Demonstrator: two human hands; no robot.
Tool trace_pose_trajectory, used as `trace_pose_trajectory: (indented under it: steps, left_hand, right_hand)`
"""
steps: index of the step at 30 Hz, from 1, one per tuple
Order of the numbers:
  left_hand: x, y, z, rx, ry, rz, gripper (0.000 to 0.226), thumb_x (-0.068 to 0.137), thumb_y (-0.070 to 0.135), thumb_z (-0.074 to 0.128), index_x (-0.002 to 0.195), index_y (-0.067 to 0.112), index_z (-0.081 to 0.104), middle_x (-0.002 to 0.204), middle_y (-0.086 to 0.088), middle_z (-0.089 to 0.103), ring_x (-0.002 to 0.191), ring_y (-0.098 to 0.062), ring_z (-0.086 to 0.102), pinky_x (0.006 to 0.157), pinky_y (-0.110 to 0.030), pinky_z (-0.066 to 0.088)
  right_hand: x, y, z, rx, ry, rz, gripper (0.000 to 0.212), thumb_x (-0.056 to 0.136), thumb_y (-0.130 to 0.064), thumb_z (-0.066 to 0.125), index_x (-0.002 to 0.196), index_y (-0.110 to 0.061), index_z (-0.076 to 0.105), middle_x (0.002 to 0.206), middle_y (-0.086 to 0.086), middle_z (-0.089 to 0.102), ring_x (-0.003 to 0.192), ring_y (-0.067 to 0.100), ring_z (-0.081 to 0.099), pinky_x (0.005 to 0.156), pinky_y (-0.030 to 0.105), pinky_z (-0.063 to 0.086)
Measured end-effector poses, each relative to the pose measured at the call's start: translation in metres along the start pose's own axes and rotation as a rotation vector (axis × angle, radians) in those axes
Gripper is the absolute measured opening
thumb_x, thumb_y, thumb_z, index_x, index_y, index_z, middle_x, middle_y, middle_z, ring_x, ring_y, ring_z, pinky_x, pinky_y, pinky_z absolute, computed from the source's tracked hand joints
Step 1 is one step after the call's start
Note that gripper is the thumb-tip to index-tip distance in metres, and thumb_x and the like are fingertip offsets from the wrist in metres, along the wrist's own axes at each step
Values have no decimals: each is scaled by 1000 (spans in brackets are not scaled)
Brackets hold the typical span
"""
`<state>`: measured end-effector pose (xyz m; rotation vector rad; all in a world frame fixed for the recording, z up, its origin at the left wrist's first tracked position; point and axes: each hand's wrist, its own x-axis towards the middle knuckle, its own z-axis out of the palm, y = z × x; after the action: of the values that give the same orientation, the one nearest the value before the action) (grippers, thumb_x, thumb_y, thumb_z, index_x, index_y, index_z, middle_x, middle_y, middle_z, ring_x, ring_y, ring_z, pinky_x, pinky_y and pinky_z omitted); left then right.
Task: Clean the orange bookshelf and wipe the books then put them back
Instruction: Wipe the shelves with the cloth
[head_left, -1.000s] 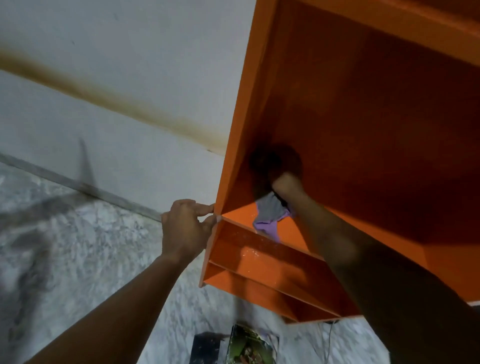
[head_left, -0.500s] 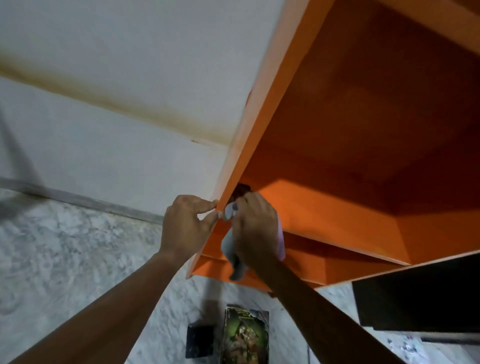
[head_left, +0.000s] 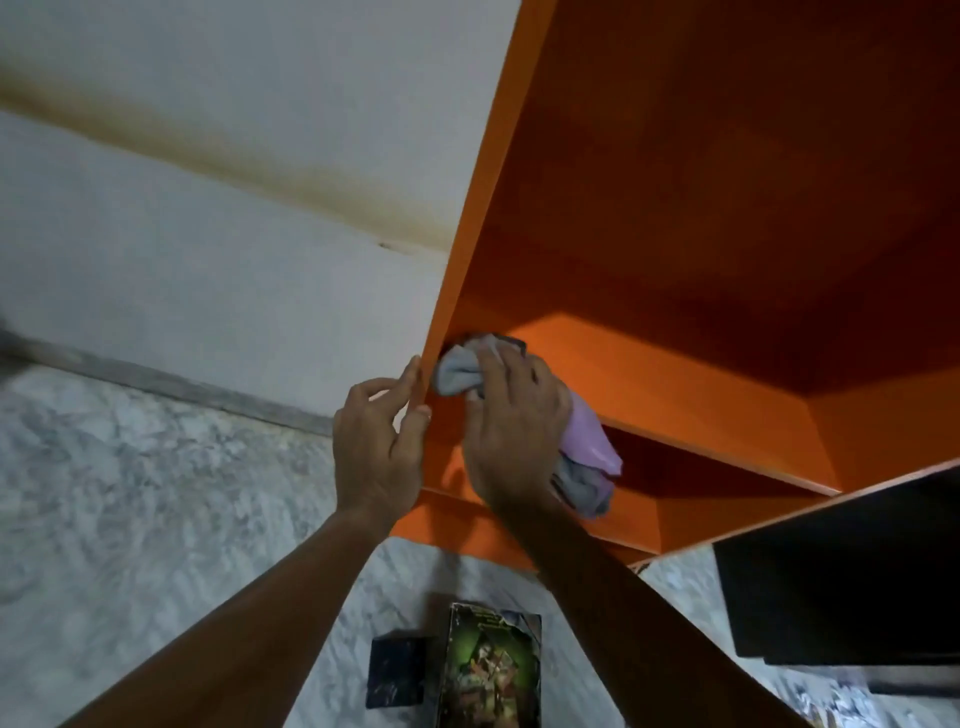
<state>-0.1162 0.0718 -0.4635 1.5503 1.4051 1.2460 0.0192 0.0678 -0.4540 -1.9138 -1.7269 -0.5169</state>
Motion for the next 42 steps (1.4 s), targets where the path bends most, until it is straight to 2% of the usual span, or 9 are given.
trace_pose_trajectory:
  steps: [7, 10, 13, 19, 26, 32, 35, 39, 42]
  left_hand:
    - [-6, -30, 23, 72, 189, 237, 63, 90, 43, 37, 141, 13, 60, 137, -19, 59, 121, -33, 57, 96, -59, 47]
    - [-15, -41, 53, 325, 238, 462, 71, 90, 43, 34, 156, 18, 38, 165, -6, 29, 154, -28, 21, 116, -59, 17]
    - [-18, -51, 88, 396, 269, 551, 81, 86, 51, 35, 161, 22, 23, 170, 4, 11, 157, -23, -1, 115, -56, -3]
    - [-14, -55, 146, 605, 274, 890, 88, 82, 60, 40, 161, 27, 22, 171, 2, 6, 157, -27, -4, 116, -63, 2]
    - [-81, -24, 194, 625, 173, 675, 98, 84, 55, 51, 161, 33, -5, 167, 1, -25, 153, -28, -24, 117, -62, -9]
    - [-129, -8, 181, 759, -192, 591, 73, 89, 36, 56, 157, 26, 32, 166, -8, 24, 157, -32, 1, 121, -60, 3]
    - [-143, -10, 172, 717, -350, 545, 42, 89, 30, 58, 130, 21, 64, 118, -3, 70, 132, -26, 51, 120, -55, 20]
    - [-145, -31, 177, 736, -389, 568, 31, 89, 32, 63, 119, 23, 69, 106, 4, 72, 108, -17, 65, 115, -50, 34]
    - [-137, -60, 186, 728, -413, 525, 42, 86, 31, 64, 128, 27, 64, 121, 6, 69, 121, -18, 60, 116, -52, 30]
  right_hand:
    - [-2, 4, 51, -55, 275, -269, 50, 91, -30, 57, 138, -18, 44, 139, 6, 63, 128, 29, 42, 102, 44, 30]
    - [-4, 34, 58, -118, 400, -369, 50, 92, -31, 59, 140, -23, 46, 137, 4, 65, 125, 30, 44, 99, 45, 31]
    - [-5, 67, 64, -158, 529, -405, 51, 94, -35, 58, 143, -25, 47, 136, 4, 65, 124, 29, 44, 98, 46, 32]
    - [-27, 181, 44, -226, 687, -356, 41, 101, -40, 47, 140, -28, 49, 139, 3, 56, 123, 29, 44, 99, 48, 33]
    - [-96, 328, -21, -139, 705, -80, 50, 95, -1, 55, 144, -10, 54, 135, 17, 54, 122, 38, 48, 107, 53, 40]
    - [-149, 301, -43, 182, 575, 324, 52, 92, 7, 50, 137, -14, 64, 135, 15, 57, 122, 31, 53, 98, 26, 35]
    - [-170, 276, -28, 344, 493, 456, 45, 94, 3, 50, 130, -16, 70, 126, 14, 60, 114, 27, 59, 91, 21, 37]
    - [-177, 267, -5, 355, 351, 405, 43, 91, 11, 51, 119, -11, 75, 107, 12, 70, 82, 13, 61, 66, 7, 41]
    - [-164, 272, 8, 289, 319, 402, 39, 96, 3, 50, 129, -10, 67, 125, 14, 60, 104, 21, 59, 84, 22, 46]
